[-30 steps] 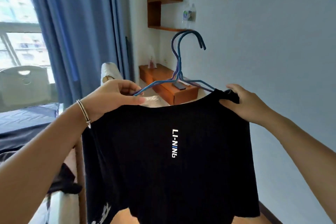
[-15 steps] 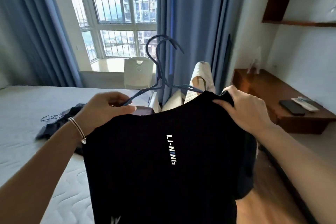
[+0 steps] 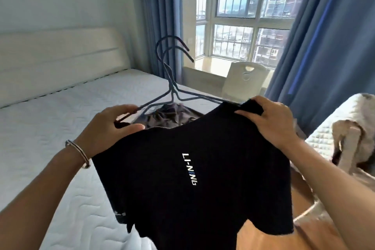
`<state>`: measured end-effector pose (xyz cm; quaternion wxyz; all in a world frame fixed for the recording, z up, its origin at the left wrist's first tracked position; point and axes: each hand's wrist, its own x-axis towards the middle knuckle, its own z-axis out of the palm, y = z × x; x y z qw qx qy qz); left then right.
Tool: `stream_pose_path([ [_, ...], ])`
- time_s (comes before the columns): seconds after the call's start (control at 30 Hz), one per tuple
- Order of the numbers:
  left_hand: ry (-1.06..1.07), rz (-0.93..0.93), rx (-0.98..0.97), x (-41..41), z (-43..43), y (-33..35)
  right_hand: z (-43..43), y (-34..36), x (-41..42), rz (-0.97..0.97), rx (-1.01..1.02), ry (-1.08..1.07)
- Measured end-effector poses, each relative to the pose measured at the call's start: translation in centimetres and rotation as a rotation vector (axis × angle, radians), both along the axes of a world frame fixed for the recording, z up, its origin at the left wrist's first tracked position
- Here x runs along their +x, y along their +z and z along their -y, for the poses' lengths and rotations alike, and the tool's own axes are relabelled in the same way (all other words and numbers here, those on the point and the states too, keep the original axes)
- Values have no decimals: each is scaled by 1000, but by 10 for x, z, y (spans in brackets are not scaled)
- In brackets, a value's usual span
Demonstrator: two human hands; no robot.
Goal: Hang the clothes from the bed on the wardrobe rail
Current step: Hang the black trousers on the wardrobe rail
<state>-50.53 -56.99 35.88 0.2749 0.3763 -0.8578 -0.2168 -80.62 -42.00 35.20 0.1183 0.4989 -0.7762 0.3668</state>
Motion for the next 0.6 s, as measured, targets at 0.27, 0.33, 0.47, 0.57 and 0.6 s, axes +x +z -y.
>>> stream_pose_path([
  [0.27, 519, 209, -49, -5, 63, -41, 143, -8, -61, 171, 13, 320],
  [0.33, 624, 248, -134, -10, 72, -41, 177, 1, -70, 173, 15, 405],
  [0.47, 764, 250, -230, -5, 88, -31, 239, 13, -71, 183, 40, 580],
  [0.57, 832, 240, -228, 4, 97, -29, 275, 12, -65, 187, 105, 699],
  [0.6, 852, 239, -225, 6, 99, -29, 287, 10, -62, 201, 125, 729],
])
